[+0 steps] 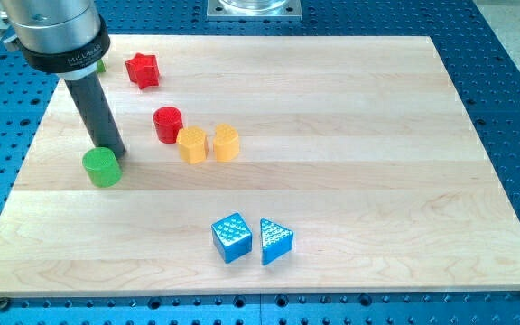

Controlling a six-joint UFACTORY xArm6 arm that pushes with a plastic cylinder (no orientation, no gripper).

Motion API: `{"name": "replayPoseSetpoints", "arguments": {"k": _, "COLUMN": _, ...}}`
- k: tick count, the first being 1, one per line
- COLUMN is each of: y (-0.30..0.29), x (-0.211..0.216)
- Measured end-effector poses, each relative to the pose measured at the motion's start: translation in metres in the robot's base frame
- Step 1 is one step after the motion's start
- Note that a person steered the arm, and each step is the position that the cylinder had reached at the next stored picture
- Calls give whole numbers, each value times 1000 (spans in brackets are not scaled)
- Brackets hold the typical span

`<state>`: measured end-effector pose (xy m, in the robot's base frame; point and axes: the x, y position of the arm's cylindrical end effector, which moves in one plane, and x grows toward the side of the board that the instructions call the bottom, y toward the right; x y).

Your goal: Drag the green circle at the left side of the blue cube

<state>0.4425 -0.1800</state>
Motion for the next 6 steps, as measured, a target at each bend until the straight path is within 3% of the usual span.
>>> {"name": "replayPoseSetpoints", "arguments": {"k": 1, "y": 39, "x": 40}}
{"name": "replayPoseSetpoints", "arguments": {"k": 2, "y": 3, "x": 39}}
{"name": "replayPoseSetpoints", "arguments": {"k": 3, "y": -14, "x": 5}}
{"name": "replayPoseSetpoints", "arguments": {"k": 4, "y": -44, "x": 24}}
{"name": "replayPoseSetpoints", "arguments": {"k": 5, "y": -42, "x": 91}}
{"name": "replayPoseSetpoints", "arguments": {"k": 6, "y": -48, "x": 49}}
